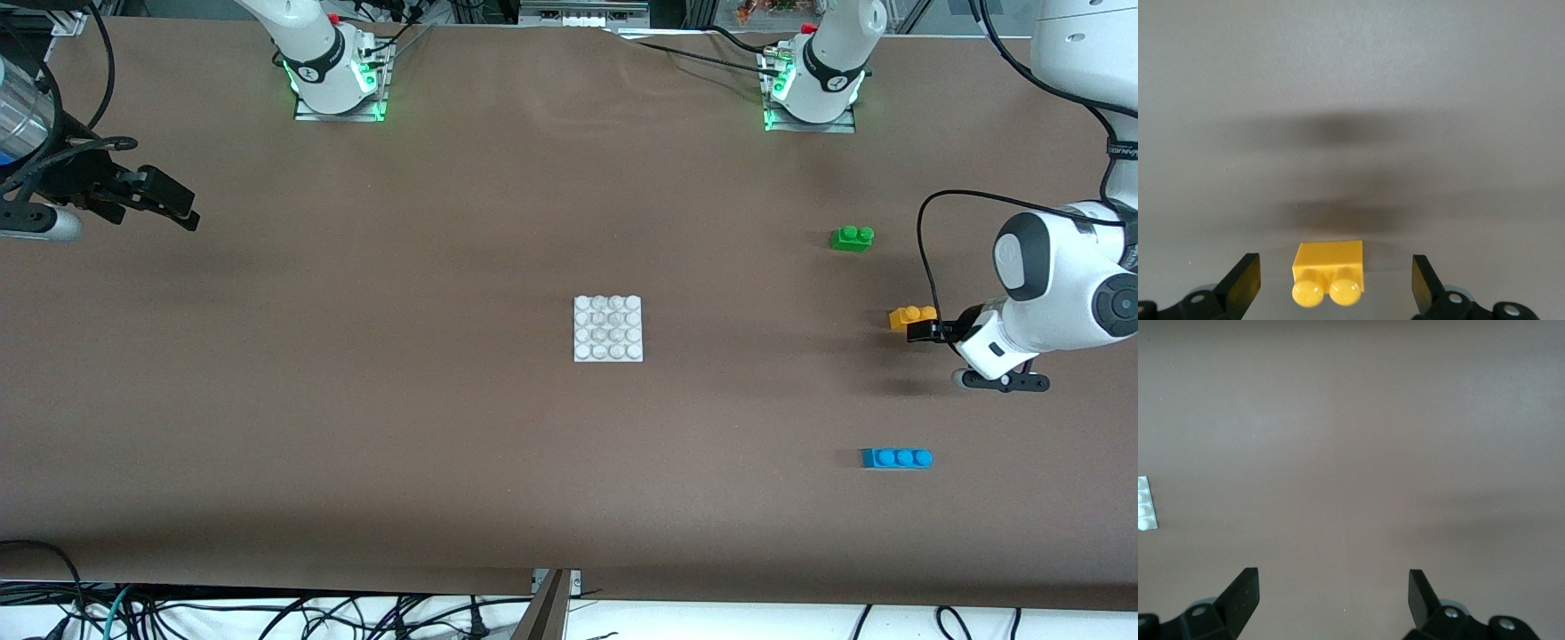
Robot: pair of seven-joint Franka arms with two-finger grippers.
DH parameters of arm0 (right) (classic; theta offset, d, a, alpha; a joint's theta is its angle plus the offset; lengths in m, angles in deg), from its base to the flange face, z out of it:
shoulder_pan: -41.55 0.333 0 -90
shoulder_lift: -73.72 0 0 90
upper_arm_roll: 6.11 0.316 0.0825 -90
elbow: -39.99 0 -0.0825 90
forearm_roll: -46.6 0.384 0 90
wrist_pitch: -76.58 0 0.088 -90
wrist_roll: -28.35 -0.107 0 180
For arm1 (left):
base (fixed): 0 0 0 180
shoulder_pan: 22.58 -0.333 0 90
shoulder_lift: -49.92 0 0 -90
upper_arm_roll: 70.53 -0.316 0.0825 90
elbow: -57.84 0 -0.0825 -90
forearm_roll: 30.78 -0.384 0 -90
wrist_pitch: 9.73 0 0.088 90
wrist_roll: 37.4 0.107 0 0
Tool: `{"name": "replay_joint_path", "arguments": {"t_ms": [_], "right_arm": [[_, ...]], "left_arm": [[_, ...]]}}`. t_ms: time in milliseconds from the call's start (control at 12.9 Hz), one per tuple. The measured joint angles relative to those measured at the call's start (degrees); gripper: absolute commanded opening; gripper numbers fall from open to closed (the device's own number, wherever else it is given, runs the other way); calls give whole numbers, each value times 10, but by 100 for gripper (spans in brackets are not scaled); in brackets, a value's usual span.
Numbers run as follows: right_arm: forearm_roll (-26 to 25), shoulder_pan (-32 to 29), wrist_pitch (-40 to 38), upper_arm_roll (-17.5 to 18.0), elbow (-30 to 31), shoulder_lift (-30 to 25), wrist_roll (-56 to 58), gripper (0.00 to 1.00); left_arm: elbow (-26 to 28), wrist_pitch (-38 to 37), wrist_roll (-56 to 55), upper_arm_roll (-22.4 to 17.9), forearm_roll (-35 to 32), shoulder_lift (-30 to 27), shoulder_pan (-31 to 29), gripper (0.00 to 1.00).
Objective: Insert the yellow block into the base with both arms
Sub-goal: 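Grasp the yellow block with the left gripper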
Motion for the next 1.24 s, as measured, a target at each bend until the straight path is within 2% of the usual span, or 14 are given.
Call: {"name": "replay_joint_path", "arguments": {"t_ms": [310,619,1238], "right_arm": [[-4,0,0,0,-5,0,0,99],[-29,-1,0,-1,-20,-1,0,99],[-28,0,15,0,-31,0,-1,99]], "left_arm": [[29,30,23,-2,0,0,-9,100],[70,84,34,-1,0,0,-9,100],[108,118,45,-2,0,-3,-12,100]]}}
